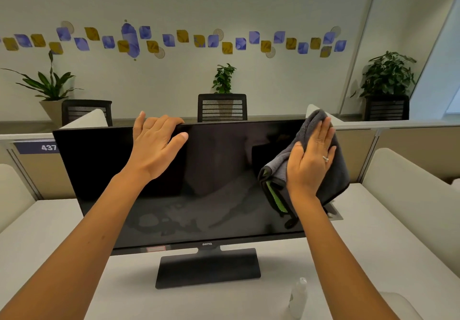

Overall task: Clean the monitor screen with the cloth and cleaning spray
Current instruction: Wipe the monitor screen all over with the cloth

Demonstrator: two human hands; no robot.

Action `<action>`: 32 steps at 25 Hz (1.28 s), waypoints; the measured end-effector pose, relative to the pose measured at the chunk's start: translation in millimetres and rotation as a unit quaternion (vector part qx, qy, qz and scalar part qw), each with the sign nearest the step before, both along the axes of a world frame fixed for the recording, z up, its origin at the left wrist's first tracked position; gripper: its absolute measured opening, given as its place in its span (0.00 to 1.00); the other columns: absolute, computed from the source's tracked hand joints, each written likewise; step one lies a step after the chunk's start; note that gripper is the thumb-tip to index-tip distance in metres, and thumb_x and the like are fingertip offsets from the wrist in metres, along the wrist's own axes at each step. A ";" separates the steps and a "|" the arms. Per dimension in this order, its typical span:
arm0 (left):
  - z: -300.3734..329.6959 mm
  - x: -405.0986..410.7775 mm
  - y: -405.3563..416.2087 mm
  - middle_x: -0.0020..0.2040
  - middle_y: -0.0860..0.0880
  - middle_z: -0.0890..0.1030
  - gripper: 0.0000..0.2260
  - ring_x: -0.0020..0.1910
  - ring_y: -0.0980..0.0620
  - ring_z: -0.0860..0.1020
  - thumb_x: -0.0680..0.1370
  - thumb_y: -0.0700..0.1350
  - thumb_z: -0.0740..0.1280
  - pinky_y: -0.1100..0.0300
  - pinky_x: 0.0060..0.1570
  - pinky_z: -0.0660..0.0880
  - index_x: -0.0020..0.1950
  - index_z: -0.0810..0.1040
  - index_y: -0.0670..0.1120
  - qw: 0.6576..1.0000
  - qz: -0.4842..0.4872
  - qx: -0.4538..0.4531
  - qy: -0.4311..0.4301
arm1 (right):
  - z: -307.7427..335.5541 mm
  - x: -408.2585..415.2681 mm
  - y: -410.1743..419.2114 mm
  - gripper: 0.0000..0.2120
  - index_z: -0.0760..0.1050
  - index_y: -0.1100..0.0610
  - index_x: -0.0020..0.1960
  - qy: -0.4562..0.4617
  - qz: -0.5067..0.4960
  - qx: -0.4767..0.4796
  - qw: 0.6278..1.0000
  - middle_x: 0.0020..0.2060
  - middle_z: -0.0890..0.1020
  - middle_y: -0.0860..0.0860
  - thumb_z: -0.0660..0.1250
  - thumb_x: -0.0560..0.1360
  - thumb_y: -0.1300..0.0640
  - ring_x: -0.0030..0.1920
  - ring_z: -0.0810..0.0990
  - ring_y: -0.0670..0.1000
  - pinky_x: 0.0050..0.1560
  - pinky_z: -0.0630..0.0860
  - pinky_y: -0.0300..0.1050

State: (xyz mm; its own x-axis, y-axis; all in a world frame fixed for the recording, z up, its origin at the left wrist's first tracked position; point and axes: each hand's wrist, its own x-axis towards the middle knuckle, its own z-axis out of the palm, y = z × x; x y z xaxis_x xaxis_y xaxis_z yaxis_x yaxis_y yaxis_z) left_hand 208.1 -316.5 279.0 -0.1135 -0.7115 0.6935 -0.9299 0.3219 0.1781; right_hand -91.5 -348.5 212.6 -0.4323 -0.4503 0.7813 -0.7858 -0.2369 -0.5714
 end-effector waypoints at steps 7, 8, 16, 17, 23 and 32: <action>0.0 1.2 -0.8 0.54 0.52 0.75 0.23 0.62 0.50 0.67 0.76 0.58 0.46 0.53 0.71 0.37 0.60 0.72 0.49 1.000 0.000 0.001 -0.001 | -42.1 32.1 12.0 0.29 0.44 0.56 0.77 -0.099 -0.009 0.062 0.993 0.77 0.50 0.54 0.49 0.80 0.49 0.76 0.47 0.55 0.74 0.48 0.58; -0.2 0.4 -1.1 0.54 0.52 0.75 0.23 0.62 0.50 0.67 0.76 0.57 0.46 0.54 0.71 0.37 0.60 0.72 0.49 1.000 0.000 0.000 0.001 | -52.6 36.7 15.6 0.29 0.45 0.56 0.77 -0.121 -0.014 0.072 0.990 0.77 0.50 0.54 0.50 0.80 0.47 0.76 0.47 0.55 0.74 0.48 0.57; -0.7 2.5 -1.3 0.54 0.51 0.75 0.22 0.62 0.50 0.66 0.75 0.57 0.46 0.54 0.71 0.36 0.60 0.71 0.49 1.000 0.002 0.001 -0.004 | -87.2 53.2 23.7 0.28 0.49 0.57 0.76 -0.217 -0.027 0.132 0.967 0.77 0.51 0.56 0.48 0.79 0.47 0.76 0.49 0.59 0.74 0.50 0.60; -0.8 3.4 -1.0 0.54 0.51 0.75 0.22 0.63 0.50 0.66 0.75 0.57 0.46 0.54 0.71 0.36 0.60 0.71 0.49 1.000 0.002 0.001 -0.005 | -82.9 54.5 22.2 0.28 0.50 0.57 0.76 -0.218 -0.025 0.126 0.967 0.76 0.52 0.56 0.48 0.79 0.48 0.76 0.49 0.59 0.74 0.49 0.60; 1.3 5.6 -1.5 0.55 0.53 0.73 0.24 0.64 0.50 0.65 0.75 0.58 0.45 0.55 0.70 0.35 0.63 0.70 0.50 1.000 -0.004 0.020 -0.013 | -52.5 90.3 18.7 0.27 0.50 0.55 0.76 -0.122 0.026 0.069 0.990 0.76 0.51 0.53 0.50 0.78 0.52 0.76 0.45 0.56 0.73 0.44 0.60; 3.3 4.8 -0.6 0.58 0.51 0.74 0.25 0.66 0.51 0.64 0.74 0.59 0.44 0.55 0.70 0.35 0.63 0.69 0.51 0.999 -0.019 0.031 -0.002 | -108.9 180.7 36.8 0.29 0.50 0.49 0.77 0.270 0.147 0.033 0.951 0.77 0.48 0.48 0.54 0.78 0.47 0.77 0.48 0.55 0.74 0.38 0.59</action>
State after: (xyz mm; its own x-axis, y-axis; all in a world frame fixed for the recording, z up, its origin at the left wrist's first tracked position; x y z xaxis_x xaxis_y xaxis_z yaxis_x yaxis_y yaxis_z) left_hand 212.9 -317.1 282.3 -0.1445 -0.7487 0.6470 -0.9177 0.3460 0.1954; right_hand 89.1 -311.8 103.7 0.1759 -0.5450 0.8198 -0.8739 -0.4699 -0.1248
